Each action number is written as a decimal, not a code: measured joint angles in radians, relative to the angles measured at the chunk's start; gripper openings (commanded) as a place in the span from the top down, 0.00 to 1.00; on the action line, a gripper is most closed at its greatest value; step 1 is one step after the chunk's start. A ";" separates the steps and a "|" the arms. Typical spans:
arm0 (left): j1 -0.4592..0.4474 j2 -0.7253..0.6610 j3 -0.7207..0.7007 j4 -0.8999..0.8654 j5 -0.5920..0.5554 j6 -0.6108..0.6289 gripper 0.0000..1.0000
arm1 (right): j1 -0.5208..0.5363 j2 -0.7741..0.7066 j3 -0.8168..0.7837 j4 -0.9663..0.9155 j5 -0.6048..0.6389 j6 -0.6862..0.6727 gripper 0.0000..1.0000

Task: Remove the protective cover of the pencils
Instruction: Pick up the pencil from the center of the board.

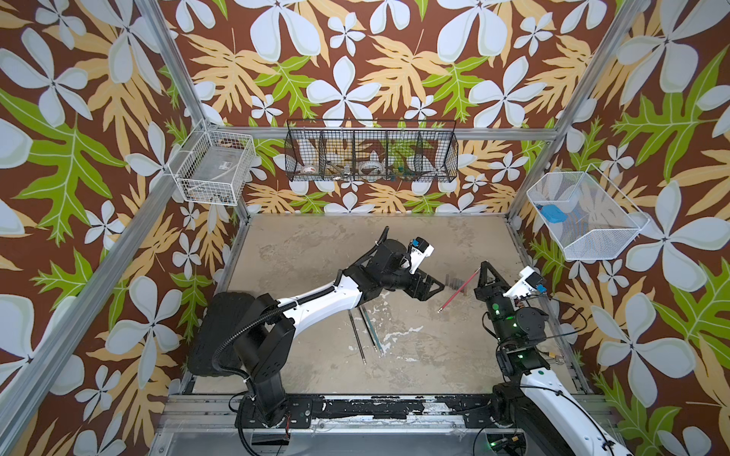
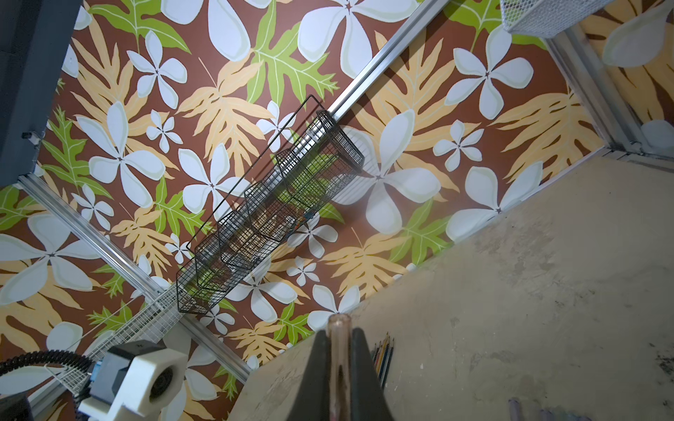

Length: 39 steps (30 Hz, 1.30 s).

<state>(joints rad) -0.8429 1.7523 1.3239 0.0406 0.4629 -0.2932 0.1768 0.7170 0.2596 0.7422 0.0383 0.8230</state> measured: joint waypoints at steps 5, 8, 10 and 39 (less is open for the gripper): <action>-0.024 0.026 0.019 -0.017 0.010 0.008 0.26 | 0.000 0.059 0.009 0.038 -0.036 0.086 1.00; -0.030 0.033 0.026 -0.023 0.012 0.013 0.32 | 0.001 0.068 0.008 0.059 -0.042 0.122 1.00; -0.031 0.039 0.031 -0.026 0.013 0.015 0.38 | 0.001 0.070 0.008 0.076 -0.043 0.141 1.00; -0.042 0.108 0.108 -0.108 0.072 0.059 1.00 | 0.018 0.179 0.049 0.115 -0.058 0.268 1.00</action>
<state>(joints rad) -0.8852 1.8599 1.4322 -0.0673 0.5350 -0.2344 0.1944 0.8955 0.3084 0.8574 -0.0196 1.0908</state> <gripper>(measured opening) 0.075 0.077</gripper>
